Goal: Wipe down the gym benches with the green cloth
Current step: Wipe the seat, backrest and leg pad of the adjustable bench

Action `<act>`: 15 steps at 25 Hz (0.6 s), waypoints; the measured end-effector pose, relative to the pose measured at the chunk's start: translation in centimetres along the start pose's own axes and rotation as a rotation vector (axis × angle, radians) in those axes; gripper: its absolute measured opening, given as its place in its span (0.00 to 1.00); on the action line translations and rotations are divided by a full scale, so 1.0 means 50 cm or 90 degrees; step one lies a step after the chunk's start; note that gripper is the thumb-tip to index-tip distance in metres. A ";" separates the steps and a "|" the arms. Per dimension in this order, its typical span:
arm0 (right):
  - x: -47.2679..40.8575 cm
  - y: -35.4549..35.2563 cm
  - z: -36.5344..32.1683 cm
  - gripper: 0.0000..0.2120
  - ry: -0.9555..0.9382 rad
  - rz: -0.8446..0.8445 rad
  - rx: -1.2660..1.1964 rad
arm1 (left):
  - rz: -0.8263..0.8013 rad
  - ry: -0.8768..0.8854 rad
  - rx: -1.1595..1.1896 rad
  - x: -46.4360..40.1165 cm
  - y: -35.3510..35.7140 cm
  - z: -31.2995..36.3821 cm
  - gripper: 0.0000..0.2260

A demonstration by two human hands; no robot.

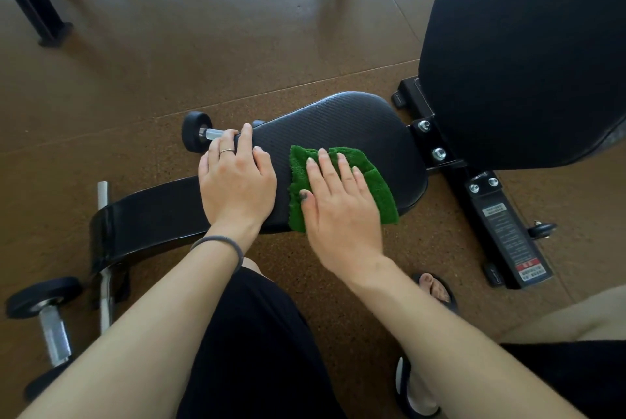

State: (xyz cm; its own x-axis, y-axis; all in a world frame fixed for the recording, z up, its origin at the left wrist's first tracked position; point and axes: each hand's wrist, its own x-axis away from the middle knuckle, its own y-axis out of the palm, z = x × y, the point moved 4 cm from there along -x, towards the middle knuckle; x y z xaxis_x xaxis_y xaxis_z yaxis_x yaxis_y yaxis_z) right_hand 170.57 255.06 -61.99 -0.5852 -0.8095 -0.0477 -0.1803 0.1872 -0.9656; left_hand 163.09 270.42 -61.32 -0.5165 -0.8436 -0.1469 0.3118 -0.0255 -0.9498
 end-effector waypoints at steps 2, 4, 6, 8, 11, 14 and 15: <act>0.028 -0.005 0.021 0.26 -0.024 -0.010 0.001 | -0.006 -0.002 0.020 -0.001 0.001 -0.004 0.24; 0.055 -0.003 0.022 0.27 -0.033 -0.033 0.012 | -0.003 -0.011 0.031 -0.003 0.002 -0.005 0.24; 0.019 -0.004 0.017 0.27 -0.067 -0.041 0.006 | 0.006 -0.011 0.031 -0.003 0.004 -0.003 0.24; -0.076 -0.003 0.016 0.28 -0.076 -0.039 -0.015 | 0.005 -0.006 0.033 -0.002 0.006 -0.004 0.24; -0.223 -0.006 0.029 0.27 -0.006 -0.060 -0.023 | 0.004 -0.012 0.042 -0.002 0.006 -0.004 0.24; -0.170 0.008 -0.019 0.29 0.010 -0.041 -0.016 | 0.024 -0.031 0.091 0.000 -0.003 -0.002 0.24; -0.127 0.007 -0.039 0.30 -0.026 -0.033 -0.012 | 0.039 -0.049 0.140 0.003 -0.008 -0.002 0.24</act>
State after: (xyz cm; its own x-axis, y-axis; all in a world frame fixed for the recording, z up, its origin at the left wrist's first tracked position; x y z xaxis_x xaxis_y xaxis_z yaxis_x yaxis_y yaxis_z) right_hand 172.67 261.34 -61.51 -0.5422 -0.8402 -0.0088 -0.2238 0.1545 -0.9623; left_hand 162.79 270.37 -60.98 -0.4308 -0.8857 -0.1731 0.5111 -0.0813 -0.8557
